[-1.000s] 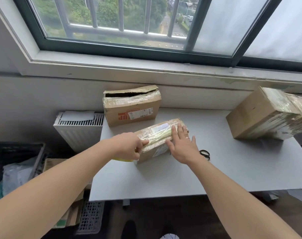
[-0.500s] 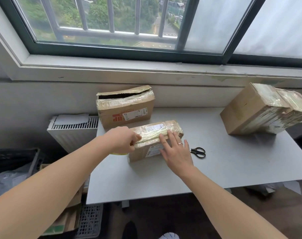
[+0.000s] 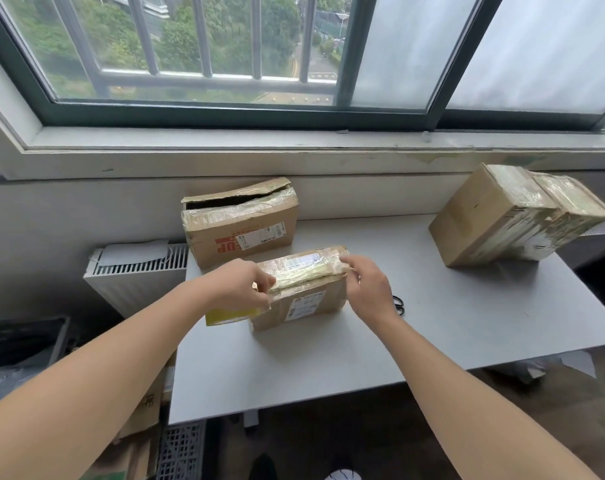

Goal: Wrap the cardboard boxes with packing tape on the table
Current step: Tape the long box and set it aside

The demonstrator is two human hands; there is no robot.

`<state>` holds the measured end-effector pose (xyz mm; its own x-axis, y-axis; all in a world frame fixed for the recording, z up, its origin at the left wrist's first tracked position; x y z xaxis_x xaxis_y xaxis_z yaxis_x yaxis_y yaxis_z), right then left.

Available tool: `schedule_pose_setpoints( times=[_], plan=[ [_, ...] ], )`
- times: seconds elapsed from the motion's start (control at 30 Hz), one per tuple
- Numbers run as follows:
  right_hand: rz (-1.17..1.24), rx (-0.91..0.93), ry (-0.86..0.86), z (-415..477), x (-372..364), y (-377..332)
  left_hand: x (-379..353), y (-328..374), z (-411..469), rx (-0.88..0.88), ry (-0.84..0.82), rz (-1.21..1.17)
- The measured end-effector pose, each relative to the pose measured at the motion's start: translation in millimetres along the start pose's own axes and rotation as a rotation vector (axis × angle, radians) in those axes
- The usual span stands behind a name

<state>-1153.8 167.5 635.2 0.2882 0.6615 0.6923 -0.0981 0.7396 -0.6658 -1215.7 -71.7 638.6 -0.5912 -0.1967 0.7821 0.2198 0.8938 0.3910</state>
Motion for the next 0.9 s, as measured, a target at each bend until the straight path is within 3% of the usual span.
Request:
schedule_pose_setpoints(
  times=[0.1, 0.23, 0.37, 0.47, 0.53, 0.67, 0.9],
  plan=[
    [0.004, -0.091, 0.145, 6, 27, 1, 13, 3, -4, -0.001, 0.024, -0.057],
    [-0.005, -0.050, 0.126, 7, 26, 2, 27, 12, -9, -0.020, 0.048, -0.111],
    [-0.192, 0.161, 0.048, 8, 11, -13, 30, 18, -12, -0.025, 0.041, -0.111],
    [-0.503, 0.345, -0.191, -6, -25, -20, 28, 17, -13, -0.025, 0.019, -0.115],
    [-0.586, 0.313, -0.303, -17, -40, -18, 26, 15, -13, -0.017, 0.006, -0.105],
    [-0.612, 0.197, -0.366, -9, -38, -18, 18, 9, -8, 0.017, 0.004, -0.085],
    [-0.479, 0.053, -0.540, 0, -40, -12, -4, 6, -10, 0.025, -0.060, -0.015]
  ],
)
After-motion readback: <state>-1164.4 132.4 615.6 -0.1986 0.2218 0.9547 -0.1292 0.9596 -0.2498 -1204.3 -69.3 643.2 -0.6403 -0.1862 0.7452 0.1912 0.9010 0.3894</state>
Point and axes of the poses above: each hand's wrist, its own z-axis towards the middle knuckle, its own x-axis out of the back of the hand, y = z × x, the point moved 8 cm from there along z, towards the middle knuckle, and after that the axes turned 14 degrees about x, right-handed, at the moved point
